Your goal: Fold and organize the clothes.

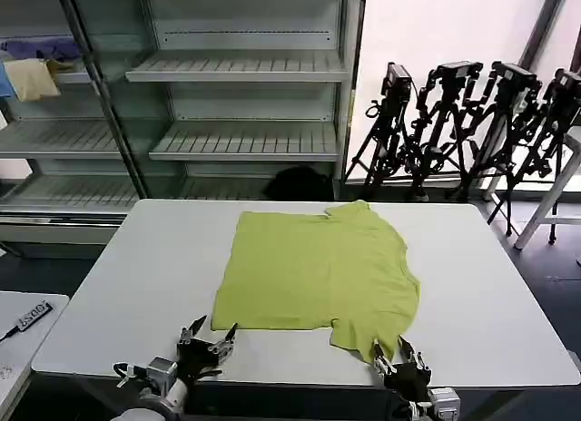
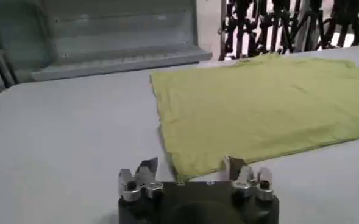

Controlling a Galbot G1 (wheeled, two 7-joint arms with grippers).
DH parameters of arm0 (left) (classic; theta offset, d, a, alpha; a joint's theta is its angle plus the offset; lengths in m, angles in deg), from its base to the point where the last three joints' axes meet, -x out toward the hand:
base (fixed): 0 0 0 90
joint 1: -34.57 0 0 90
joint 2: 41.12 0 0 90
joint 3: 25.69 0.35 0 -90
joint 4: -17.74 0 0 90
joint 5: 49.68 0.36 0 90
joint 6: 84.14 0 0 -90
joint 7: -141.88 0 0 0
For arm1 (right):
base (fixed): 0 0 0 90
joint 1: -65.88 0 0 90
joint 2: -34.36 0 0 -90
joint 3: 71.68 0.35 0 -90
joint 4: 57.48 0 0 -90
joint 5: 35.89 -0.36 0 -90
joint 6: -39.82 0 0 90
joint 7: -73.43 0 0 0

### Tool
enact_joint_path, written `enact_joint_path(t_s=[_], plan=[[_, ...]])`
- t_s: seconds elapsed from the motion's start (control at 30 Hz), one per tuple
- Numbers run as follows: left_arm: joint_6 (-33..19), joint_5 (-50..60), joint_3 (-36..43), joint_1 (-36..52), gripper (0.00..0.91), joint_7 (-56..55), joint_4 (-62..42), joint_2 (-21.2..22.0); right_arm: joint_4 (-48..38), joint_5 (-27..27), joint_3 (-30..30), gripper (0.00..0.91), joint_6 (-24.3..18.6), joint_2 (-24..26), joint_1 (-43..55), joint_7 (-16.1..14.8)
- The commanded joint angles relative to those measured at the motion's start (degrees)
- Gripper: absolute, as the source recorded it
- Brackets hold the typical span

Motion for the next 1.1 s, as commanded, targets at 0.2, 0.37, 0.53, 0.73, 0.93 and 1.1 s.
enact_joint_path(t_s=[0.2,0.37,0.53,0.73,0.93,1.1], plan=[[0.3,-0.1,0.4,-0.3,0.000,0.1,-0.1,0.0,0.4,-0.2,0.1,0.000,-2.1,-0.1,-0.1,0.0],[-1.2,-0.5,0.3,-0.1,0.000,-0.6,0.3,0.2,1.1,-0.6,0.1,0.000,-6.3,-0.3,0.1,0.3],[-4.0,-3.3,-0.6,0.5,0.000,-1.7,2.0,0.7,1.5,-1.5,0.4,0.000,-12.6,-0.9,0.6,1.6],[-3.8,-7.0,-2.1,4.1,0.000,-1.1,3.3,1.1,1.1,-0.7,1.6,0.000,-14.8,-1.7,3.8,1.8],[-1.0,-6.8,-1.7,9.6,0.000,0.0,1.5,0.8,-2.7,1.2,2.4,0.000,-11.2,-2.6,12.3,0.4],[1.0,-5.4,-1.1,14.4,0.000,-0.4,-1.6,1.3,-6.7,3.0,1.7,0.000,-9.8,-2.8,17.7,-0.8]])
